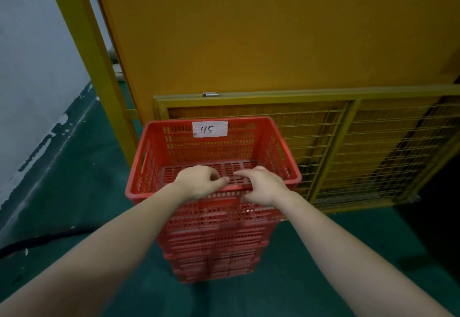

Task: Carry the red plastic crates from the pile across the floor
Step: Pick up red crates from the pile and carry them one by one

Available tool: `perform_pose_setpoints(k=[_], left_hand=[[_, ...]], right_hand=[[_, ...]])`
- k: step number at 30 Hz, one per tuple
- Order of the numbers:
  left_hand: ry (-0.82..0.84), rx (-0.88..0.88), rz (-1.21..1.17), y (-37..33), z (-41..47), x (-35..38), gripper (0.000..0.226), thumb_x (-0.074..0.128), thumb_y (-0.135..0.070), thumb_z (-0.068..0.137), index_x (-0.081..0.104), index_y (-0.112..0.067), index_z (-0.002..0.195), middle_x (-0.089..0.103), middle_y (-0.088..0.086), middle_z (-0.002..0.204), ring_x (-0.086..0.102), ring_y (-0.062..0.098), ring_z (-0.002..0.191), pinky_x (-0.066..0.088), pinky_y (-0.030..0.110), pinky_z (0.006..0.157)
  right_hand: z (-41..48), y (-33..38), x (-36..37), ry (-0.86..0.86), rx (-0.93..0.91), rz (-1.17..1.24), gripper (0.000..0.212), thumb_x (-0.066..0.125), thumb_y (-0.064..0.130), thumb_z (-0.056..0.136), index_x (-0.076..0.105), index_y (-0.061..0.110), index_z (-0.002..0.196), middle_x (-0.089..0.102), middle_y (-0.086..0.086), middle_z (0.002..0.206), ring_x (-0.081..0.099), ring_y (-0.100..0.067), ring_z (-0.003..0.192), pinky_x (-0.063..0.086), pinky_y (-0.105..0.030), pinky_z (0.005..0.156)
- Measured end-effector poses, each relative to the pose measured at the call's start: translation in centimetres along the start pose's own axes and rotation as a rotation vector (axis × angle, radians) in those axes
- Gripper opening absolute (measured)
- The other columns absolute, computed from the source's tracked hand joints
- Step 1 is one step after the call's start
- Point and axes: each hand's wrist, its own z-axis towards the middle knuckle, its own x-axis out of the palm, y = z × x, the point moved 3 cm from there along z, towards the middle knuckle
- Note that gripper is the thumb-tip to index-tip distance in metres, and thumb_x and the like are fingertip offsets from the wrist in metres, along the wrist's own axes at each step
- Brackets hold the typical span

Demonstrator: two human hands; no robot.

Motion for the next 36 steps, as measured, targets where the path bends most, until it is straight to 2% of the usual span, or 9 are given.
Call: perform_pose_setpoints(k=[4, 7, 11, 14, 20, 28, 36], left_hand=[[-0.112, 0.064, -0.022, -3.9, 0.3, -0.9, 0.033, 0.049, -0.051, 0.087, 0.064, -0.036, 0.112, 0.067, -0.011, 0.115, 0.062, 0.014, 0.104, 0.052, 0.030, 0.081], [-0.169, 0.154, -0.070, -7.8, -0.2, -1.3, 0.040, 0.052, -0.046, 0.086, 0.058, -0.034, 0.124, 0.060, -0.009, 0.129, 0.059, 0.012, 0.113, 0.051, 0.029, 0.085], [-0.175, 0.287, -0.137, -13.8, -1.5, -0.6, 0.045, 0.053, -0.044, 0.089, 0.052, -0.032, 0.132, 0.051, -0.005, 0.139, 0.056, 0.014, 0.118, 0.051, 0.033, 0.091], [-0.143, 0.382, -0.160, -19.0, -3.4, 0.4, 0.046, 0.052, -0.044, 0.090, 0.051, -0.031, 0.134, 0.049, -0.003, 0.141, 0.055, 0.014, 0.119, 0.051, 0.035, 0.093], [-0.019, 0.574, -0.154, -30.0, -9.1, 3.9, 0.044, 0.054, -0.044, 0.091, 0.053, -0.029, 0.133, 0.051, -0.006, 0.139, 0.055, 0.012, 0.117, 0.051, 0.030, 0.089], [0.120, 0.903, -0.069, -44.8, -18.9, 11.3, 0.041, 0.054, -0.042, 0.091, 0.054, -0.030, 0.130, 0.053, -0.007, 0.136, 0.052, 0.010, 0.123, 0.047, 0.032, 0.099], [0.302, 1.229, -0.029, -59.0, -29.0, 18.5, 0.043, 0.055, -0.044, 0.088, 0.054, -0.034, 0.130, 0.054, -0.012, 0.136, 0.052, 0.008, 0.123, 0.046, 0.032, 0.099]], right_hand=[[-3.6, -2.1, -2.1, -0.161, 0.086, 0.065, 0.072, 0.062, 0.035, 0.083, 0.029, 0.040, 0.147, 0.051, 0.003, 0.138, 0.039, -0.018, 0.132, 0.048, -0.040, 0.094], [-7.4, -3.8, -3.4, -0.303, 0.164, 0.122, 0.067, 0.061, 0.038, 0.088, 0.032, 0.033, 0.147, 0.047, 0.007, 0.143, 0.034, -0.016, 0.136, 0.049, -0.044, 0.096], [-13.6, -6.3, -4.6, -0.446, 0.274, 0.162, 0.061, 0.062, 0.037, 0.091, 0.036, 0.032, 0.145, 0.042, 0.010, 0.147, 0.032, -0.015, 0.138, 0.046, -0.040, 0.098], [-19.5, -8.4, -4.9, -0.515, 0.395, 0.169, 0.061, 0.064, 0.032, 0.091, 0.037, 0.031, 0.145, 0.040, 0.008, 0.150, 0.032, -0.014, 0.139, 0.043, -0.039, 0.104], [-33.5, -11.7, -4.1, -0.577, 0.585, 0.186, 0.058, 0.063, 0.032, 0.091, 0.038, 0.029, 0.145, 0.040, 0.007, 0.149, 0.031, -0.015, 0.139, 0.041, -0.037, 0.105], [-53.4, -14.1, -0.7, -0.666, 0.971, 0.194, 0.060, 0.063, 0.030, 0.087, 0.040, 0.030, 0.143, 0.044, 0.008, 0.146, 0.034, -0.013, 0.137, 0.042, -0.035, 0.102], [-71.6, -14.2, 3.3, -0.756, 1.357, 0.246, 0.061, 0.063, 0.028, 0.087, 0.040, 0.031, 0.143, 0.042, 0.010, 0.146, 0.031, -0.011, 0.138, 0.042, -0.034, 0.102]])
